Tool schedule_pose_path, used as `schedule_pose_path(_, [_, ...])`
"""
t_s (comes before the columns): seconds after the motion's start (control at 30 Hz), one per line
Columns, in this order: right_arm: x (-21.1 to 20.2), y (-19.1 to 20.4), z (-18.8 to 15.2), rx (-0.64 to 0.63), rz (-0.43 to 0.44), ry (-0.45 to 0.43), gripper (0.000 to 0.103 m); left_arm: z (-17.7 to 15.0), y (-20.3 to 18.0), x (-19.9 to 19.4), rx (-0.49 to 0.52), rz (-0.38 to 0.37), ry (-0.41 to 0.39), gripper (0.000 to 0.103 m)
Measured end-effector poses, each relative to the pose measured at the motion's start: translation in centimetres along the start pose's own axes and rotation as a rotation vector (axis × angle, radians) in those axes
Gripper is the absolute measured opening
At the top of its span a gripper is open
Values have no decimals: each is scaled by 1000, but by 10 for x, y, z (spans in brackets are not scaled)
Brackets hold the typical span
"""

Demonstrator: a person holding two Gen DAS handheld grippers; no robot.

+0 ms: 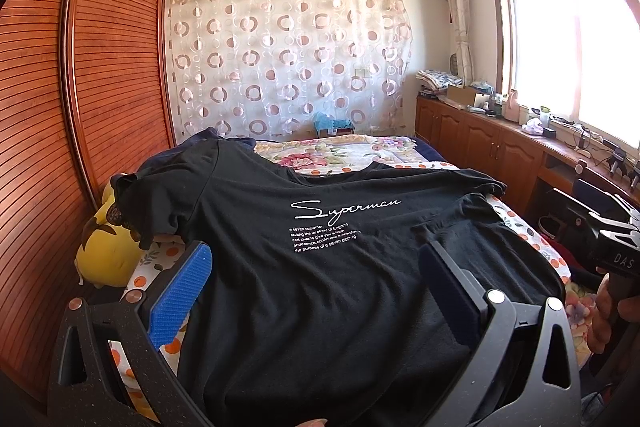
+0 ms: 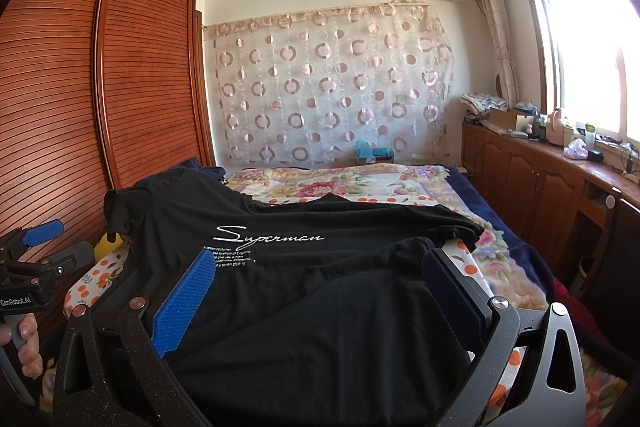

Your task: Fold small clothes

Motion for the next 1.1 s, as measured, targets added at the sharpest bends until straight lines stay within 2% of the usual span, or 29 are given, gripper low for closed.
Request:
schedule_pose_path(0.87, [1, 2, -1, 3, 4, 3, 103, 5, -4, -3, 3, -3, 5, 103])
schedule_pose_path(1.03, [8, 3, -5, 9, 27, 19, 103, 11, -10, -3, -5, 8, 25, 103])
schedule_pose_path(1.07, [12, 4, -6, 12, 46, 26, 103, 10, -22, -19, -4, 10, 30, 103])
schedule_pose_path(1.1, [16, 5, -9, 15, 62, 36, 103, 10, -23, -18, -4, 18, 37, 103])
Point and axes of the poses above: each gripper's, at about its wrist camera, not at the fingertips, and x roughly the way its jaws point, y to its left, z to its top, the point moved 2 cm from there along x, roughly the way its jaws point, and after that the axes turned 7 degrees about -x, right-handed, at the moved point
